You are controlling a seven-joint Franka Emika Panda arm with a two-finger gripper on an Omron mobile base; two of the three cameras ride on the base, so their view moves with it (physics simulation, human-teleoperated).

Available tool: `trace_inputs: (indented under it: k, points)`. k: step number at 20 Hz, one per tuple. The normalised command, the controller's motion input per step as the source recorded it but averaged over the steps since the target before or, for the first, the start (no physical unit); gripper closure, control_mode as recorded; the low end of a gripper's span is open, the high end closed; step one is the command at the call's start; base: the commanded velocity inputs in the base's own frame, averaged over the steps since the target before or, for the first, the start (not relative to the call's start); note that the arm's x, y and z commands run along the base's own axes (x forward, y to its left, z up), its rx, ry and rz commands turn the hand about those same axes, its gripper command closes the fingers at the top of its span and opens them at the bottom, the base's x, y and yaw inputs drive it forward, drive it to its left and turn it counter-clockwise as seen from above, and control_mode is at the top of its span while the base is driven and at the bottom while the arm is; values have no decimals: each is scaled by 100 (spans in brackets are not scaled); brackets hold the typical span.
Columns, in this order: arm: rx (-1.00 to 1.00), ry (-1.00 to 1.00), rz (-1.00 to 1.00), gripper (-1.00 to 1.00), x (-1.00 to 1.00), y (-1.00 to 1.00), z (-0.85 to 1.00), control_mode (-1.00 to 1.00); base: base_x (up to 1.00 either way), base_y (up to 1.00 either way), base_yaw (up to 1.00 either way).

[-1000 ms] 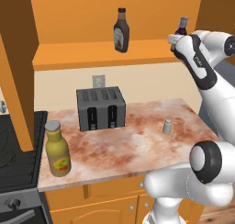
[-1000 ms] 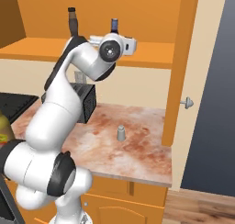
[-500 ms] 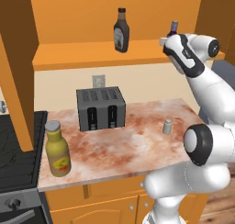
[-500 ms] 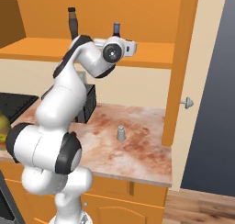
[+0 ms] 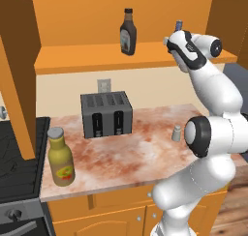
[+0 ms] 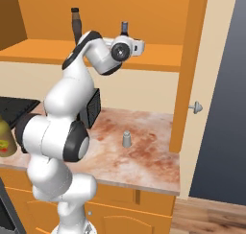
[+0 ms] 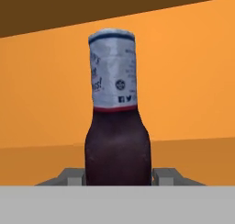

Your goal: There are various items on the counter. Only move the condiments/shakers into the cabinet.

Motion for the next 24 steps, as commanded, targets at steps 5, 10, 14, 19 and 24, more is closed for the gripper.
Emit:
trace_inputs:
  k: [5, 10, 14, 19, 24]
  points:
    - [-2, 0, 0, 100, 42, 0, -22, -100, 0, 0, 0]
    - [-8, 0, 0, -100, 33, 7, -19, -100, 0, 0, 0]
    - [0, 0, -1, -100, 1, 0, 0, -100, 0, 0, 0]
    - [0, 0, 0, -100, -46, 0, -1, -100, 0, 0, 0]
    - [0, 0, -1, -100, -90, 0, -4, -100, 0, 0, 0]
